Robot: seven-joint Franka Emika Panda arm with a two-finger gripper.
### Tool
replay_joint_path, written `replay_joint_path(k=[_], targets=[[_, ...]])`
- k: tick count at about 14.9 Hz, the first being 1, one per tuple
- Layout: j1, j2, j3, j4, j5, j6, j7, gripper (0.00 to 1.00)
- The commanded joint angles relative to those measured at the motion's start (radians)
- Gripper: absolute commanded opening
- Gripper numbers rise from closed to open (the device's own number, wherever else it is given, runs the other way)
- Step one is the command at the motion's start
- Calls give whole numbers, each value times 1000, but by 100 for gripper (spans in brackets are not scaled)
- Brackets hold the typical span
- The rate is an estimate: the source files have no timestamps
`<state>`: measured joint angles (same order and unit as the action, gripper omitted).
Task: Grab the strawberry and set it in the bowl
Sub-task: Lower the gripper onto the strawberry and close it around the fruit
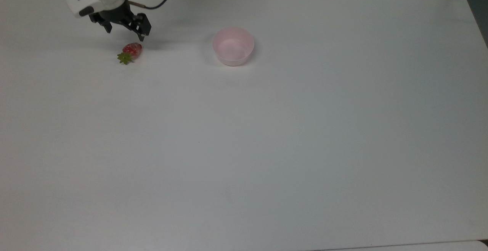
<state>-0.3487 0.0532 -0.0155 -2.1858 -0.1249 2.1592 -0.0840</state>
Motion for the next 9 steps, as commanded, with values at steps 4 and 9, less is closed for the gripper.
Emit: replay_joint_path(k=[4,9], targets=[[19,108,-3,3,-18,74,86,90],[25,100,2,18,-10,85,76,38]])
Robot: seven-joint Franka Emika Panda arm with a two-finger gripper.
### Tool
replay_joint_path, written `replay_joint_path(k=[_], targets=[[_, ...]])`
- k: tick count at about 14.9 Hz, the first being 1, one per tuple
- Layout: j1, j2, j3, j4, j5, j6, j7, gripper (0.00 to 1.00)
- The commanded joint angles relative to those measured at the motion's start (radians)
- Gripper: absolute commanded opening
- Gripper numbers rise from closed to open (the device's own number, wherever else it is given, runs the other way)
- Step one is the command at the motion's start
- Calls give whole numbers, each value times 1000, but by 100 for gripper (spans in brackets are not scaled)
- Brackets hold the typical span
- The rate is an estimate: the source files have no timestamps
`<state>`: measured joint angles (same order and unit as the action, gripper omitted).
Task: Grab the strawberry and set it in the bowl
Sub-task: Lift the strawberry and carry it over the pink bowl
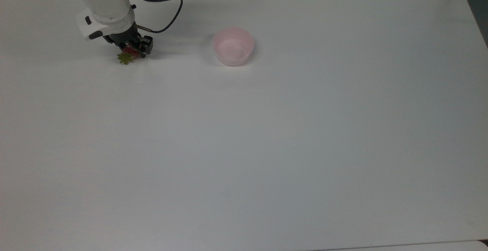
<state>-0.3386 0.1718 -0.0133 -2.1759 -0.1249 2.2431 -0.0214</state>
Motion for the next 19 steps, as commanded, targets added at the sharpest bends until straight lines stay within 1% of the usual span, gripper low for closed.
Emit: replay_joint_path(k=[1,3,4,5,6,7,8,9,11,12,13,14,16,17,18,19], targets=[[22,-40,4,8,-10,-2,8,38],[93,-119,7,25,-9,-100,-15,38],[161,-150,7,53,-7,-197,-15,38],[217,-170,9,76,-7,-262,-15,38],[283,-184,9,108,-7,-357,-17,39],[324,-186,12,126,-2,-409,-15,39],[390,-181,27,134,1,-451,-2,39],[424,-176,30,131,2,-456,6,39],[473,-150,29,117,11,-454,38,40],[498,-118,29,113,11,-448,50,40],[512,-89,30,116,11,-442,66,40],[518,-65,30,120,13,-441,80,43],[532,-49,32,116,13,-410,107,43],[533,-44,32,116,13,-399,113,52],[533,-41,32,122,13,-398,147,79],[533,-43,32,125,13,-398,171,100]])
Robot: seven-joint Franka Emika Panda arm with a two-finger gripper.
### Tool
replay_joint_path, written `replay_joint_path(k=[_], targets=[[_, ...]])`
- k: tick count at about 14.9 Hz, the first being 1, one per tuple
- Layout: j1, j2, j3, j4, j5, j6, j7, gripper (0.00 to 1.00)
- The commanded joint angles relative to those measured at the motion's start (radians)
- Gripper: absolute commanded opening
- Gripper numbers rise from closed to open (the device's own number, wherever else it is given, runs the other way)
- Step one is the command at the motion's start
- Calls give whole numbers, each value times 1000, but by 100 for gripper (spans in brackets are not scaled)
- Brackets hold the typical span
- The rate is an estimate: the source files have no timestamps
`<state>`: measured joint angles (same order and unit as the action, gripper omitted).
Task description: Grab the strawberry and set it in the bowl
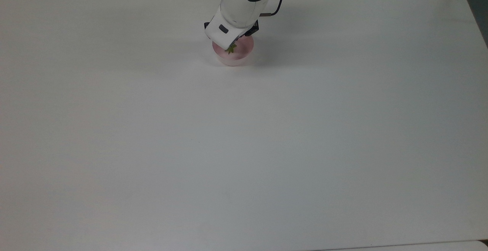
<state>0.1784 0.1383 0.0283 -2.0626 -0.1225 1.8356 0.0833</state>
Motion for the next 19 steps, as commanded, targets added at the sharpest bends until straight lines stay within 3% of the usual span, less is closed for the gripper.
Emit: replay_joint_path(k=[1,4,9,12,14,16,19], targets=[[18,-12,-10,21,11,8,90,100],[26,-58,-10,105,11,-57,159,100],[-19,-141,-24,341,12,-327,181,100],[-66,-228,-40,352,50,-329,176,100],[-74,-275,-100,354,92,-325,150,100],[-80,-276,-126,361,107,-279,80,100],[-125,-244,-126,374,104,-149,27,100]])
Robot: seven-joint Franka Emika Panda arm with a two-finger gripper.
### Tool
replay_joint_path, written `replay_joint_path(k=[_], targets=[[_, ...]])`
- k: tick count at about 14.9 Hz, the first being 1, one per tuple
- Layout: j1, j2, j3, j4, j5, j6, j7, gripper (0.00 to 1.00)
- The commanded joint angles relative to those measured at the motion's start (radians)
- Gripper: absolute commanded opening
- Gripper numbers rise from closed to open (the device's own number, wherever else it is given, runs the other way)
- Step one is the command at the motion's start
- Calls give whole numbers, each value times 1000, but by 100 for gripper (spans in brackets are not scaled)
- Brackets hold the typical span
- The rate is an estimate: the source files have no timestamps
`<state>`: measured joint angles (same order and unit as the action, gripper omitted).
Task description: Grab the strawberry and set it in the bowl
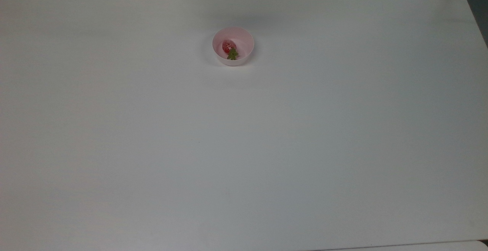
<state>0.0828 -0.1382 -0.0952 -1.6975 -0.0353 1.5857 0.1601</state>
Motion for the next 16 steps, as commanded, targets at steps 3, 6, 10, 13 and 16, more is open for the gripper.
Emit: replay_joint_path(k=[3,6,10,13,16], targets=[[-29,45,-3,9,9,142,-83,100],[-31,51,-1,10,6,140,-112,100],[-54,69,5,36,9,128,-137,100],[-74,84,6,61,20,85,-231,100],[-75,86,6,61,22,82,-231,100]])
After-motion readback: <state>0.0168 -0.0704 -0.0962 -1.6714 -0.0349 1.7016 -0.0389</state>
